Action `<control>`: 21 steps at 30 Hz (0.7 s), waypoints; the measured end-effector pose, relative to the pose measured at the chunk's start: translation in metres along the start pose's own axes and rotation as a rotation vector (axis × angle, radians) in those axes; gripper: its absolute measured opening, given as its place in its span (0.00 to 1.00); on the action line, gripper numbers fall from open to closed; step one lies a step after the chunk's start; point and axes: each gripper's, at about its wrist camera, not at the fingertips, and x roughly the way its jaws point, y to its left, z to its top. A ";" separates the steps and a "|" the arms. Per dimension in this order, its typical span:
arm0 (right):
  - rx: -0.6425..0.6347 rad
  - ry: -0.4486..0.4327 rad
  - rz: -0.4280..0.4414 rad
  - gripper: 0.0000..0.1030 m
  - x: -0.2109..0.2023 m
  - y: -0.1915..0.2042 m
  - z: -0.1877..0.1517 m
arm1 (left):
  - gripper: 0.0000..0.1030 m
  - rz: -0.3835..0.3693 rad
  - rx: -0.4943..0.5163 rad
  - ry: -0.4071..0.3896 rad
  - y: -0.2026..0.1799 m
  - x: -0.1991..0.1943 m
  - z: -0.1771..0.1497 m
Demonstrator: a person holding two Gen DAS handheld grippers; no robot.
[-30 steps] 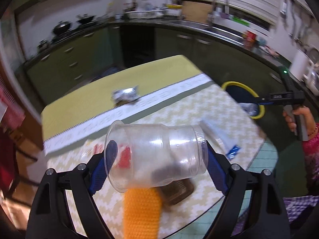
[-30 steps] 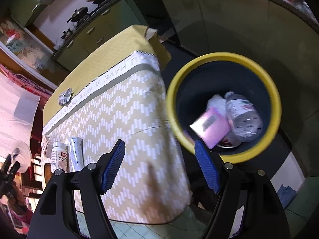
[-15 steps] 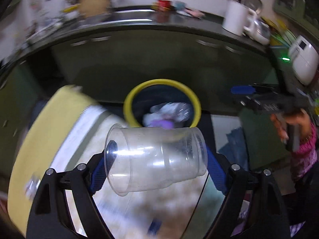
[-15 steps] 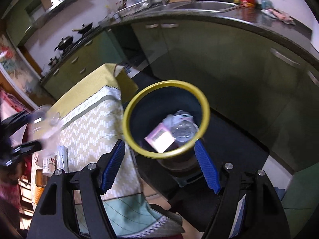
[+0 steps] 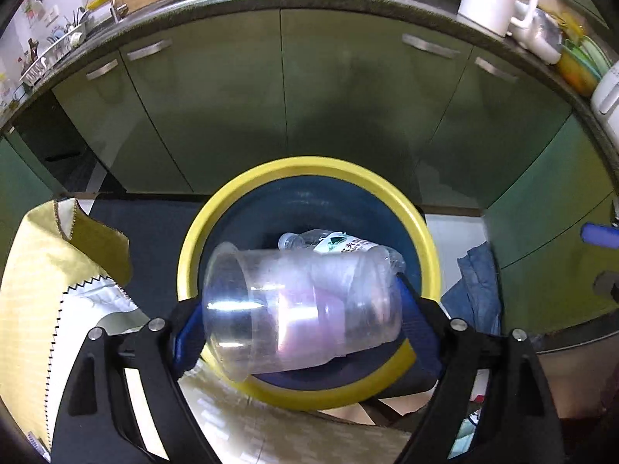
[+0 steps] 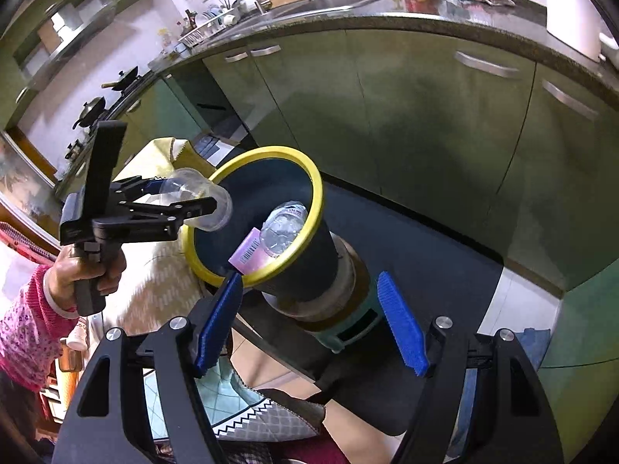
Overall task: Collect trash
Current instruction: 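Carry the plastic cup over the bin and open the left gripper, then grasp the silver snack wrapper with the right gripper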
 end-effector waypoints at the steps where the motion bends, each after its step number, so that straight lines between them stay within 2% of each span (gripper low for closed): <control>1: 0.001 0.002 0.001 0.70 0.001 -0.001 0.001 | 0.84 0.006 0.001 0.000 0.001 0.000 0.000; 7: -0.015 0.000 0.009 0.70 0.005 0.013 0.002 | 0.84 0.036 0.016 -0.051 -0.001 -0.033 -0.014; 11: -0.034 0.009 0.013 0.70 0.012 0.026 0.003 | 0.85 0.050 -0.035 -0.125 0.009 -0.089 -0.039; 17: -0.092 0.042 0.028 0.70 0.035 0.064 0.007 | 0.88 0.140 -0.204 -0.244 0.053 -0.184 -0.111; 19: -0.140 0.064 0.038 0.70 0.047 0.090 0.010 | 0.88 0.167 -0.281 -0.278 0.076 -0.214 -0.146; 21: -0.208 0.089 0.050 0.70 0.059 0.123 0.012 | 0.89 0.231 -0.343 -0.316 0.096 -0.239 -0.177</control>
